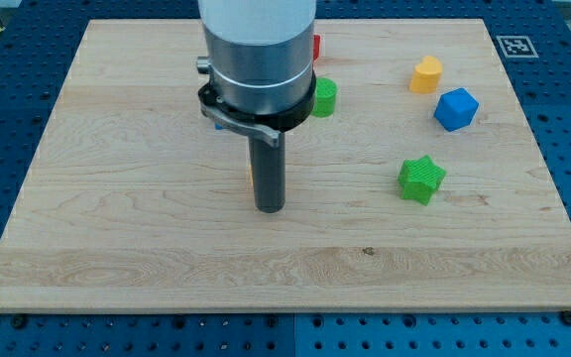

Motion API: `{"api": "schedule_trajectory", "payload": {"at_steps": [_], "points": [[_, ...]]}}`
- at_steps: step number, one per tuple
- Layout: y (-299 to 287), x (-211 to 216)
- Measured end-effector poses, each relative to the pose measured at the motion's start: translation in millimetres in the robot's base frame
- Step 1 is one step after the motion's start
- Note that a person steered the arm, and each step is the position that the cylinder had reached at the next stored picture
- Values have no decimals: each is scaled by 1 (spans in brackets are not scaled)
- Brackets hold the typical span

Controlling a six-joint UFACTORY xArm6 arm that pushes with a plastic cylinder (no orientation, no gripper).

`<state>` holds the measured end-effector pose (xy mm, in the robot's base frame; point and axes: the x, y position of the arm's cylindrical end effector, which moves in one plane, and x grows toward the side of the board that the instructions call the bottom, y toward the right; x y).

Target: Slide the yellow hexagon up and right a bit

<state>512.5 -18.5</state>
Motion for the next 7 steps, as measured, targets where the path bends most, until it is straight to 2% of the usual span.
{"api": "schedule_trajectory", "payload": {"at_steps": [4,7], "points": [[-35,-4],[-10,-33]]}}
